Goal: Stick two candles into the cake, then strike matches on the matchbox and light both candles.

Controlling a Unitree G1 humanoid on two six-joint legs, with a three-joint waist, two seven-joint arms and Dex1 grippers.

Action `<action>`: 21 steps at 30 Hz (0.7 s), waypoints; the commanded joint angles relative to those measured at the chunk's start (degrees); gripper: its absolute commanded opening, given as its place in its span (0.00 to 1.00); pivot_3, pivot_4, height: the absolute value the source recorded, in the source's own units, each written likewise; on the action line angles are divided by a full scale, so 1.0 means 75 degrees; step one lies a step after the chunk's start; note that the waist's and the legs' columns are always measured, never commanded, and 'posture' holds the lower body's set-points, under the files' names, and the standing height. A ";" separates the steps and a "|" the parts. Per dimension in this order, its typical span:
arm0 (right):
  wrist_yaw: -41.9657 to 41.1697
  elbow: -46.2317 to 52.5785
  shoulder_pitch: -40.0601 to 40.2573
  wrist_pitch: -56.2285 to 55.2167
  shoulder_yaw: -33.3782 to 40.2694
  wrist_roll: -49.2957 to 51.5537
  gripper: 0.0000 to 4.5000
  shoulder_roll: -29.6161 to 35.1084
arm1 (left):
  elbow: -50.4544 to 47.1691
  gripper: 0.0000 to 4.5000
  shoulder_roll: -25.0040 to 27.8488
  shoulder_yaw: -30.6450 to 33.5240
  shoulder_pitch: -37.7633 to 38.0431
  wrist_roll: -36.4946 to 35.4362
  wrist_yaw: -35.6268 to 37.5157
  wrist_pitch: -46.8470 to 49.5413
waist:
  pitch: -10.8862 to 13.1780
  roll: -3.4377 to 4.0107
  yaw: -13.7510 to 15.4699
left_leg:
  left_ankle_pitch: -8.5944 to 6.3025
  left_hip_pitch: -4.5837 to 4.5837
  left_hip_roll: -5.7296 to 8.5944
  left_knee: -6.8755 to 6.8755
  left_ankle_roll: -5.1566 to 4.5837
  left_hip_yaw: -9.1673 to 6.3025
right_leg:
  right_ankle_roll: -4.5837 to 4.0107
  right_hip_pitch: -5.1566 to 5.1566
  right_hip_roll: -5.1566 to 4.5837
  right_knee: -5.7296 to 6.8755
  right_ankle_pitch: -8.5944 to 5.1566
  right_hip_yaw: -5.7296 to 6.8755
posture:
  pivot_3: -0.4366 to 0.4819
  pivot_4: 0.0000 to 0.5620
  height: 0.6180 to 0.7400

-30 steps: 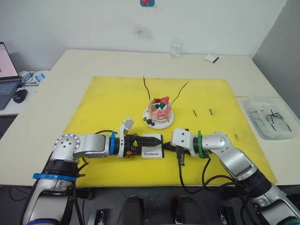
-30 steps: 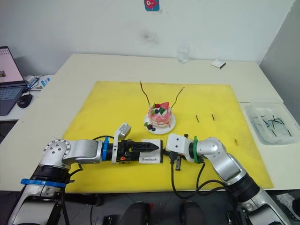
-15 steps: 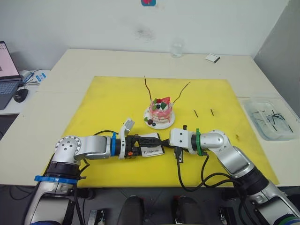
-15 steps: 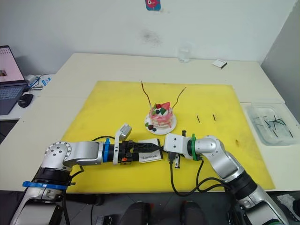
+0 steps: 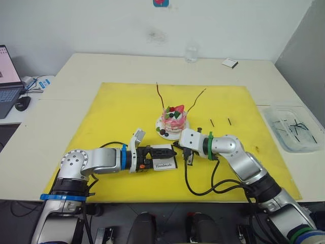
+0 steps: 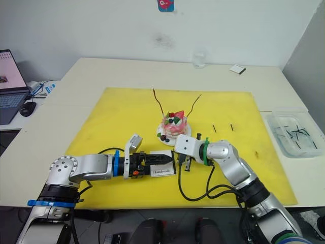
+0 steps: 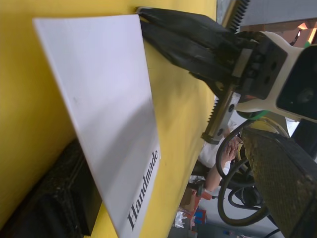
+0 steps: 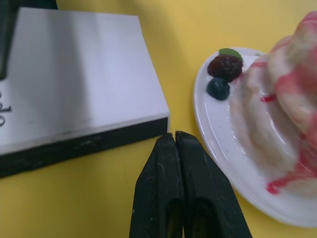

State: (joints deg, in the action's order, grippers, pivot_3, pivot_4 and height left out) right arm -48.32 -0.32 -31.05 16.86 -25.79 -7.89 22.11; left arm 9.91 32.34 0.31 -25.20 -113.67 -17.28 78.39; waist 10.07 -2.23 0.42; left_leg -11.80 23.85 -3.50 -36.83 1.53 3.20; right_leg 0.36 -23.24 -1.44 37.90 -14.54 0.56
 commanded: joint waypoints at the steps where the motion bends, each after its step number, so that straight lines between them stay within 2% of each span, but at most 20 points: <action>1: 0.0040 -0.0033 -0.0183 -0.0036 0.0042 -0.0067 0.01 -0.0043 | 0.0023 1.00 0.0008 -0.0116 0.0154 0.0090 -0.0234 -0.0027 | 0.0000 0.0000 -0.0002 | 0.0000 0.0000 0.0000 0.0000 0.0000 0.0002 | 0.0000 0.0000 0.0000 -0.0001 0.0000 -0.0002 | 0.48 0.27 1.00; 21: -0.0259 0.0803 0.0305 0.0345 0.0121 0.0283 0.01 -0.0003 | -0.0043 1.00 -0.0045 -0.0031 0.0222 0.0090 -0.0375 -0.0130 | 0.0000 0.0000 -0.0008 | -0.0001 -0.0002 -0.0004 0.0007 0.0001 0.0001 | -0.0002 -0.0003 -0.0001 -0.0007 -0.0002 0.0000 | 0.48 0.27 1.00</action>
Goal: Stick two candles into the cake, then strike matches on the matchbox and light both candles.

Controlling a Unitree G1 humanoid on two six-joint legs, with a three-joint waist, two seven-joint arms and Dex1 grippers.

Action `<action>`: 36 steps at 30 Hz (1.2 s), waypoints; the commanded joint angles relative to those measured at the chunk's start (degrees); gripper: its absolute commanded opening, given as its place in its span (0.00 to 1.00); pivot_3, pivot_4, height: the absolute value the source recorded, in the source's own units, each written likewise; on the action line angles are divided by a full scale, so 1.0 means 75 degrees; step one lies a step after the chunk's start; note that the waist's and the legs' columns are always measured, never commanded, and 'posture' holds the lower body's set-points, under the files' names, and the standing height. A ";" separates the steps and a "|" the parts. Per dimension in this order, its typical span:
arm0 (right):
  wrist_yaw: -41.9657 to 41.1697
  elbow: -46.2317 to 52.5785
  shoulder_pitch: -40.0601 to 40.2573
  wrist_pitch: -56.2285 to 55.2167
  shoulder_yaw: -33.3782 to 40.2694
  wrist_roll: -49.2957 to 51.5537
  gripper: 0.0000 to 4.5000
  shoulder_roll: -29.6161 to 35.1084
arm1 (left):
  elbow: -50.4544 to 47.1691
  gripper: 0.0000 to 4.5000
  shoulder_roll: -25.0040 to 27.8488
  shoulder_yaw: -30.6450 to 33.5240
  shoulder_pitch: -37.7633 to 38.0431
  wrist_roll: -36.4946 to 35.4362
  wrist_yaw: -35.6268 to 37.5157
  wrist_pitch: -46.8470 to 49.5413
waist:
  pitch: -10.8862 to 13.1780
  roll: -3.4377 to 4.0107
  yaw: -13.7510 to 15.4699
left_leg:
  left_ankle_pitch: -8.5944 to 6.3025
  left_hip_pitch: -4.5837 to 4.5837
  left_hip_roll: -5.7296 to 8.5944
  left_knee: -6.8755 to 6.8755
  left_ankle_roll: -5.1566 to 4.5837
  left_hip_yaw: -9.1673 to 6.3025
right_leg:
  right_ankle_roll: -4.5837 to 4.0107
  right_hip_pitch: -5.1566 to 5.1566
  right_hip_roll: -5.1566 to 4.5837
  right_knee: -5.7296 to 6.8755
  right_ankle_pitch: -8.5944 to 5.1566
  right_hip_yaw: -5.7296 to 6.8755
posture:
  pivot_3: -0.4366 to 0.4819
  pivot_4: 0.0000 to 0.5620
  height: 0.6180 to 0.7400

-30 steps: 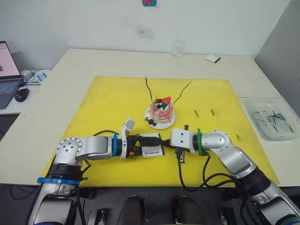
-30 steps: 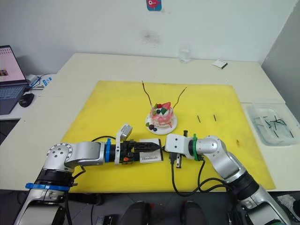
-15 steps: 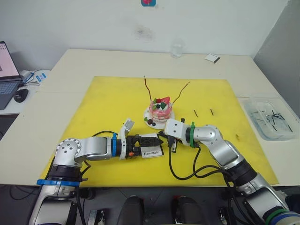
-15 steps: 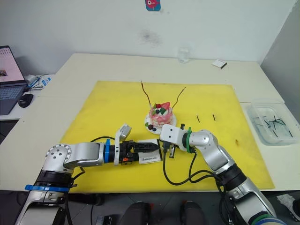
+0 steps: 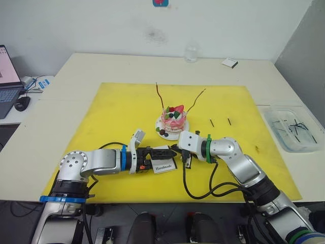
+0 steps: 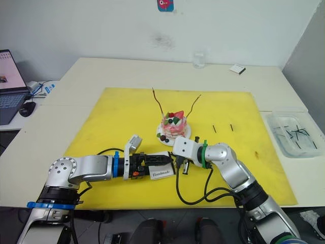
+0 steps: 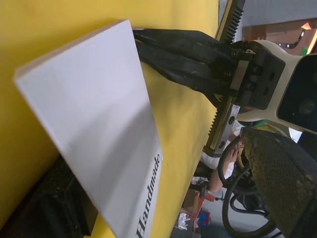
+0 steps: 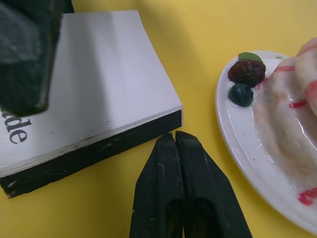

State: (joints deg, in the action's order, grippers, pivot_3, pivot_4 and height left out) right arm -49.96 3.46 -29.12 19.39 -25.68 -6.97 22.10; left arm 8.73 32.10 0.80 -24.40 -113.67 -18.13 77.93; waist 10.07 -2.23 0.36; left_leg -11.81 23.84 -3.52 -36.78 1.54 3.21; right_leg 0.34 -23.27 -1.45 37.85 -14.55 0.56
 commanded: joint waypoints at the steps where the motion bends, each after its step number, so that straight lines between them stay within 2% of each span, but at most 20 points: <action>1: -0.0040 0.0302 0.0056 0.0014 0.0109 0.0165 0.01 0.0005 | 0.0116 1.00 -0.0012 -0.0096 0.0113 0.0090 -0.0270 -0.0073 | 0.0000 0.0000 0.0000 | 0.0000 0.0000 0.0000 0.0000 0.0000 0.0000 | 0.0000 0.0000 -0.0001 -0.0001 0.0000 0.0000 | 0.48 0.27 1.00; 13: -0.0170 0.0922 0.0479 0.0311 0.0193 0.0372 0.01 0.0410 | -0.0013 1.00 -0.0039 -0.0031 0.0143 0.0090 -0.0568 -0.0304 | 0.0000 0.0000 0.0005 | 0.0000 0.0002 -0.0001 0.0002 0.0001 -0.0001 | -0.0001 -0.0001 -0.0012 -0.0006 0.0000 0.0001 | 0.48 0.27 1.00; 23: -0.0856 0.2200 0.1124 0.1159 0.0168 0.1259 0.01 0.0911 | -0.0295 1.00 -0.0086 0.0175 0.0509 0.0090 -0.0781 -0.0539 | 0.0000 0.0000 -0.0029 | -0.0001 -0.0002 -0.0002 0.0015 0.0001 -0.0003 | -0.0003 -0.0005 -0.0049 -0.0013 -0.0002 0.0012 | 0.48 0.27 1.00; 36: -0.0718 0.2120 0.1004 0.1415 0.0291 0.1454 0.01 0.1047 | -0.0342 1.00 -0.0004 0.0197 0.0604 0.0090 -0.0830 -0.0543 | 0.0000 0.0000 -0.0049 | -0.0002 -0.0001 0.0004 0.0018 0.0002 -0.0002 | -0.0003 -0.0036 -0.0062 -0.0021 -0.0002 0.0014 | 0.48 0.27 1.00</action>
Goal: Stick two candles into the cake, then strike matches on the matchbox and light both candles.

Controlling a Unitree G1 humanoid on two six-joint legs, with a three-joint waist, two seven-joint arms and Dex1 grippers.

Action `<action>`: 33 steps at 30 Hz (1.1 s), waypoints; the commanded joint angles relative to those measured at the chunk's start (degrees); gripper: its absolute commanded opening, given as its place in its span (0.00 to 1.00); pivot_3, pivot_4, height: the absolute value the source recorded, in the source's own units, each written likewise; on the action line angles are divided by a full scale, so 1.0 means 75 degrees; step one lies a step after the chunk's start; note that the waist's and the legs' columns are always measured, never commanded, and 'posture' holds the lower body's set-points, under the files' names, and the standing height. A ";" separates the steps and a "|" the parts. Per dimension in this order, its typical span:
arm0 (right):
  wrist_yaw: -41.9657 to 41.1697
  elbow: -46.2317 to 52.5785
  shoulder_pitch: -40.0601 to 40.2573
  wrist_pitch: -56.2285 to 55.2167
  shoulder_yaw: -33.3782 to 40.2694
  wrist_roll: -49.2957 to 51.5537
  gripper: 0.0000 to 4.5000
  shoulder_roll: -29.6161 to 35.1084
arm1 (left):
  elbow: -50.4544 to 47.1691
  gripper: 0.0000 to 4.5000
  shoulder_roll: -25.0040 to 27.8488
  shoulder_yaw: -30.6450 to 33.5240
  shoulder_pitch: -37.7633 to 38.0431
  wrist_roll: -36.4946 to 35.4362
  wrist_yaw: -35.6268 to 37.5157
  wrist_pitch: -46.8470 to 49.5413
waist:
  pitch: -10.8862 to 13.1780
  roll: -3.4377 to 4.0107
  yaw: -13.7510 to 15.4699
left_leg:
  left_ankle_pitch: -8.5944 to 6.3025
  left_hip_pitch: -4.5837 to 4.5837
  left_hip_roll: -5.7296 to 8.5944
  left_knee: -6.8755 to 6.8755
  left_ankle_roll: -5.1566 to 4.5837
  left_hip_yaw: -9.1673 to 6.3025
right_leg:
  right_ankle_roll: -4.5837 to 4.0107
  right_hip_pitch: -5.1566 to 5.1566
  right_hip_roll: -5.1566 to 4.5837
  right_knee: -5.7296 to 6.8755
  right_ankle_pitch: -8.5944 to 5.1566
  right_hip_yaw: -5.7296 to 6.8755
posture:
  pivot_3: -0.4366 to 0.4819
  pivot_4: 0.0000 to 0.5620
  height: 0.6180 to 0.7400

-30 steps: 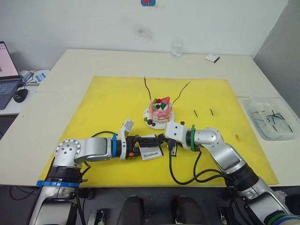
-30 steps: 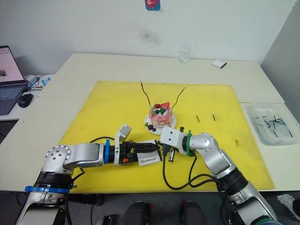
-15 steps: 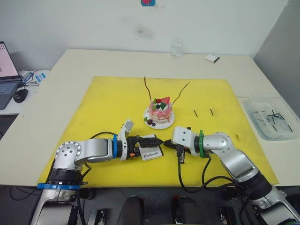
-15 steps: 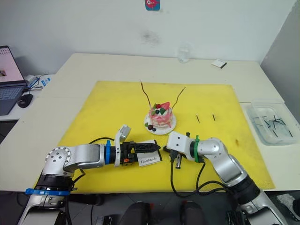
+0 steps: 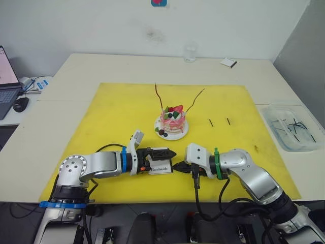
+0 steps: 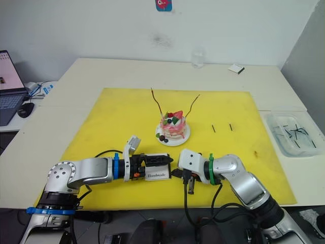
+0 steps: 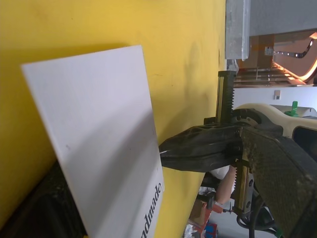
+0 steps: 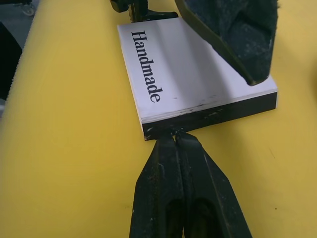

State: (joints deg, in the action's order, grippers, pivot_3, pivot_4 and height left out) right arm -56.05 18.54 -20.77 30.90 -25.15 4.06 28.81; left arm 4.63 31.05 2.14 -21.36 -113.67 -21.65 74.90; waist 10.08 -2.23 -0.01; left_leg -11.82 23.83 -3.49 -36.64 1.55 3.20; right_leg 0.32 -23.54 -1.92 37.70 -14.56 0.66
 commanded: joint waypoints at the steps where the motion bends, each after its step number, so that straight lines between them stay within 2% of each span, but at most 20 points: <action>1: 0.0138 0.0063 -0.0122 -0.0192 0.0271 -0.0070 0.01 0.0223 | 0.0199 1.00 0.0159 0.0019 0.0219 0.0090 -0.0351 -0.0129 | 0.0000 0.0000 0.0001 | 0.0000 0.0000 0.0000 0.0001 0.0000 0.0000 | 0.0000 -0.0001 0.0000 -0.0002 0.0000 0.0000 | 0.48 0.27 1.00; 5: 0.0332 -0.0114 -0.0161 -0.0368 0.0682 -0.0128 0.01 0.0535 | 0.0239 1.00 0.0303 0.0048 0.0270 0.0090 -0.0320 -0.0077 | 0.0000 0.0000 0.0000 | 0.0000 0.0000 0.0000 0.0003 0.0000 0.0002 | 0.0000 -0.0002 -0.0001 -0.0007 0.0000 0.0000 | 0.48 0.27 1.00; 8: 0.0359 -0.0031 -0.0129 -0.0290 0.1001 0.0009 0.00 0.0751 | 0.0199 0.86 0.0453 0.0087 0.0360 0.0090 -0.0307 -0.0069 | 0.0000 0.0000 -0.0007 | -0.0001 0.0000 0.0001 0.0007 0.0001 0.0002 | 0.0000 -0.0004 -0.0002 -0.0009 0.0000 0.0000 | 0.48 0.27 1.00; 17: 0.0531 0.0682 -0.0159 0.0340 0.1166 0.0341 0.00 0.0662 | 0.0011 0.20 0.0492 0.0183 0.0442 0.0090 -0.0121 -0.0022 | 0.0000 0.0000 -0.0016 | -0.0003 0.0006 -0.0001 0.0090 0.0007 -0.0002 | -0.0002 -0.0010 0.0039 -0.0012 -0.0010 0.0000 | 0.48 0.27 1.00; 20: 0.0702 0.0950 -0.0277 0.0757 0.1386 0.0593 0.00 0.0557 | 0.0001 0.01 0.0473 0.0232 0.0361 0.0090 -0.0020 0.0004 | 0.0001 0.0000 -0.0015 | -0.0007 0.0006 -0.0007 0.0094 0.0015 -0.0008 | -0.0009 -0.0011 0.0060 -0.0012 -0.0017 -0.0002 | 0.48 0.27 1.00; 25: 0.1565 0.1363 -0.0287 0.1804 0.2418 0.1145 0.00 0.0098 | -0.0078 0.01 0.0329 0.0541 0.0112 0.0090 0.0607 0.0033 | 0.0001 0.0000 -0.0012 | -0.0007 0.0007 -0.0009 0.0092 0.0016 -0.0015 | -0.0031 -0.0012 0.0065 -0.0011 -0.0028 -0.0001 | 0.48 0.27 1.00; 30: 0.3467 0.1711 0.0083 0.2501 0.3874 0.1268 0.00 -0.1142 | -0.0784 0.01 0.0428 0.0900 -0.0165 0.0090 0.1803 0.0002 | 0.0003 -0.0003 -0.0003 | 0.0004 0.0036 -0.0008 0.0092 0.0042 -0.0016 | -0.0016 -0.0032 0.0073 -0.0010 -0.0019 -0.0001 | 0.48 0.27 1.00; 33: 0.4486 0.1853 0.0519 0.2173 0.4093 0.0786 0.14 -0.1601 | -0.1708 0.00 0.0423 0.1161 -0.0015 0.0090 0.2052 -0.0641 | 0.0002 -0.0003 -0.0004 | 0.0002 0.0088 -0.0008 0.0093 0.0060 -0.0013 | -0.0004 -0.0079 0.0081 -0.0007 -0.0018 -0.0005 | 0.48 0.27 1.00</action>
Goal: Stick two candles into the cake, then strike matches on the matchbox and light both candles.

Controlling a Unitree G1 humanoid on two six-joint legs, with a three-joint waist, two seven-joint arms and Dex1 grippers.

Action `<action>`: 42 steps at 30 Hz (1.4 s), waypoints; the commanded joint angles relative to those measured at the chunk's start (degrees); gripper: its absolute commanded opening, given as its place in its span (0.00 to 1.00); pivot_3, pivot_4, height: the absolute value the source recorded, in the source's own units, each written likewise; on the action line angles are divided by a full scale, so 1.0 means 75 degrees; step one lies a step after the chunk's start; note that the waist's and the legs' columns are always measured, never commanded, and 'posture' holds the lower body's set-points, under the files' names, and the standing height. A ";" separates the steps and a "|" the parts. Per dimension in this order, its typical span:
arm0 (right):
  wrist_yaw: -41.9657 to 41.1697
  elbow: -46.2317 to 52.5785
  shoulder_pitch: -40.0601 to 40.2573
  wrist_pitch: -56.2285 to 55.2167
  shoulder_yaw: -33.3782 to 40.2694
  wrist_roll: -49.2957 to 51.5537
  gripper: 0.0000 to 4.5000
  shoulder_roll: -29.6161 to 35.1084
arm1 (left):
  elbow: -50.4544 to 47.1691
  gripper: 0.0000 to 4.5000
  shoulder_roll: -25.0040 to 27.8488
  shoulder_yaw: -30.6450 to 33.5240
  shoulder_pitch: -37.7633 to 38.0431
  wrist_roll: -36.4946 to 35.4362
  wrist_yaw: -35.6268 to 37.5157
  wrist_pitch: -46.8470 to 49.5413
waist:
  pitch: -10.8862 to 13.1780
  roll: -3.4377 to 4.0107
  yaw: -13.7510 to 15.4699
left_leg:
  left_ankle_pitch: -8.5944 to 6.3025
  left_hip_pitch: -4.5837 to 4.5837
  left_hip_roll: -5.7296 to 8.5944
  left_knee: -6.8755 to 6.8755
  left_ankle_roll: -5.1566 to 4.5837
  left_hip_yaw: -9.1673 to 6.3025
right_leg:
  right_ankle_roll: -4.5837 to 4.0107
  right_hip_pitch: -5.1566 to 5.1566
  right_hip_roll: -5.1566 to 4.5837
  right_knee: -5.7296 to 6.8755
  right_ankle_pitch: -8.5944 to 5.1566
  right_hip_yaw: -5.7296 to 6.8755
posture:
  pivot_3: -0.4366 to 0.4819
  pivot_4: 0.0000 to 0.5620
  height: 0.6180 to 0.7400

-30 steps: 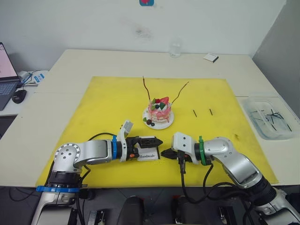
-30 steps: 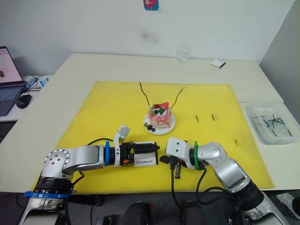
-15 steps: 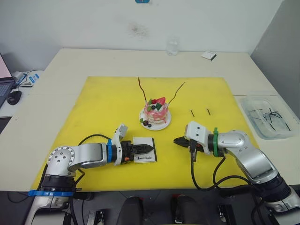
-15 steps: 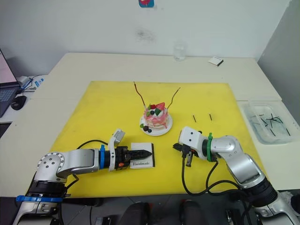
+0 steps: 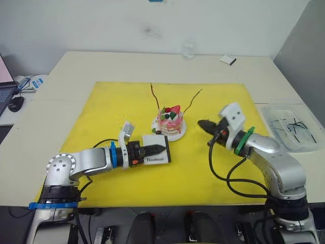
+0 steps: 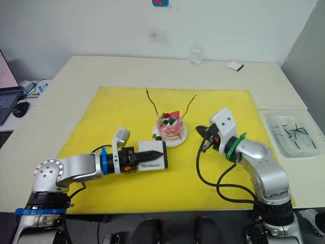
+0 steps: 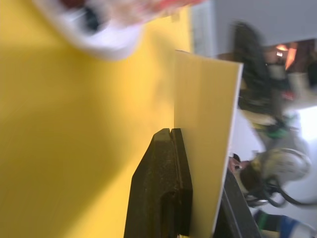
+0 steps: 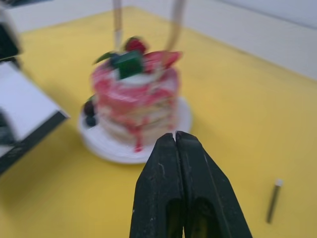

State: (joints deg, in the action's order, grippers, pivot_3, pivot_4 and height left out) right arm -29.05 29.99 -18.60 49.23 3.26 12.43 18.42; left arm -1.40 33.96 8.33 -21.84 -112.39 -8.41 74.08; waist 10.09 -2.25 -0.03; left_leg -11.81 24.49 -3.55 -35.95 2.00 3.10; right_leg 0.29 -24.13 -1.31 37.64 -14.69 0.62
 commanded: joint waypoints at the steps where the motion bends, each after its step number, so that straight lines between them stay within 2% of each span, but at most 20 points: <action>1: 0.1302 0.0292 0.0297 -0.0407 0.0299 -0.0507 0.21 -0.0440 | -0.1337 0.00 0.0028 0.0380 0.0140 0.0069 0.0333 -0.0769 | 0.0000 0.0000 -0.0003 | -0.0001 0.0011 0.0000 0.0000 0.0007 0.0002 | -0.0002 -0.0009 -0.0002 0.0002 0.0001 -0.0004 | 0.48 0.27 1.00; 2: 0.1634 0.0191 0.0322 -0.0536 0.0241 -0.0670 0.28 -0.0605 | -0.1756 0.00 -0.0080 0.0430 0.0253 0.0294 0.0424 -0.1049 | 0.0000 0.0000 -0.0007 | -0.0004 0.0015 -0.0001 -0.0001 0.0011 0.0004 | -0.0002 -0.0013 -0.0005 0.0001 0.0001 -0.0008 | 0.48 0.27 1.00; 5: 0.2175 -0.0408 0.0279 -0.1072 -0.0108 -0.1055 0.28 -0.0951 | -0.2609 0.00 -0.0095 0.0213 0.0526 0.1041 0.1090 -0.1241 | 0.0001 0.0002 -0.0043 | -0.0007 0.0021 0.0006 -0.0001 0.0016 0.0018 | 0.0001 -0.0021 -0.0001 -0.0001 0.0000 -0.0015 | 0.48 0.27 1.00; 9: 0.2573 -0.1649 -0.0007 -0.1956 -0.0444 -0.1363 0.28 -0.1291 | -0.2868 0.00 -0.0133 -0.0104 0.0921 0.1494 0.1669 -0.1443 | 0.0001 0.0002 -0.0040 | -0.0006 0.0018 0.0004 -0.0001 0.0019 0.0022 | 0.0029 -0.0018 0.0020 0.0004 -0.0017 -0.0002 | 0.48 0.27 1.00; 17: 0.3046 -0.3439 -0.0680 -0.2907 -0.0469 -0.1561 0.28 -0.1571 | -0.3569 0.00 -0.0162 -0.0499 0.1476 0.1583 0.1765 -0.1981 | 0.0002 0.0003 -0.0036 | -0.0004 0.0015 0.0002 -0.0013 0.0018 0.0017 | 0.0022 -0.0012 0.0024 0.0017 -0.0013 -0.0007 | 0.48 0.27 1.00; 29: 0.3090 -0.3810 -0.0668 -0.2222 -0.0627 -0.1646 0.28 -0.1479 | -0.4061 0.00 0.0159 -0.0644 0.1950 0.1319 0.1431 -0.2584 | 0.0001 0.0002 -0.0030 | -0.0004 0.0011 0.0001 -0.0018 0.0017 0.0015 | 0.0021 -0.0006 0.0025 0.0028 -0.0013 -0.0003 | 0.48 0.27 1.00; 35: 0.3088 -0.4117 -0.0722 -0.2198 -0.0227 -0.1246 0.28 -0.1641 | -0.4077 0.00 0.0215 -0.0743 0.1936 0.1265 0.1284 -0.2820 | -0.0001 0.0001 -0.0013 | -0.0004 0.0003 0.0001 -0.0019 0.0017 0.0016 | 0.0021 0.0002 0.0026 0.0029 -0.0013 -0.0003 | 0.48 0.27 1.00; 38: 0.3071 -0.4295 -0.0809 -0.2278 -0.0080 -0.1107 0.16 -0.1672 | -0.4113 0.00 0.0237 -0.0775 0.1950 0.1255 0.1246 -0.2898 | -0.0001 0.0001 -0.0013 | -0.0004 0.0001 0.0001 -0.0020 0.0017 0.0016 | 0.0021 0.0003 0.0027 0.0033 -0.0013 -0.0003 | 0.48 0.27 1.00; 40: 0.3021 -0.4374 -0.0847 -0.2373 -0.0076 -0.1060 0.00 -0.1646 | -0.4133 0.00 0.0237 -0.0812 0.1955 0.1262 0.1228 -0.2947 | -0.0002 0.0001 -0.0014 | -0.0004 -0.0006 0.0001 -0.0021 0.0017 0.0017 | 0.0021 0.0008 0.0027 0.0036 -0.0013 -0.0004 | 0.48 0.27 1.00; 42: 0.2963 -0.4362 -0.0843 -0.2397 -0.0104 -0.1027 0.00 -0.1627 | -0.4130 0.00 0.0232 -0.0833 0.1941 0.1308 0.1237 -0.2971 | -0.0002 0.0001 -0.0014 | -0.0003 -0.0012 0.0001 -0.0022 0.0016 0.0017 | 0.0021 0.0010 0.0027 0.0041 -0.0012 -0.0006 | 0.48 0.27 1.00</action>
State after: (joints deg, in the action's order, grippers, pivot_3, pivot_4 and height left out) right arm -6.36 -2.08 -25.04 31.43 1.57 4.11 5.92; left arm -30.22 35.44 2.52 -7.29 -101.38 0.65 52.82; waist 10.08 -2.25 -0.13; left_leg -11.83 24.38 -3.55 -36.12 2.12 3.23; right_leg 0.44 -24.04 -1.10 37.96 -14.79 0.58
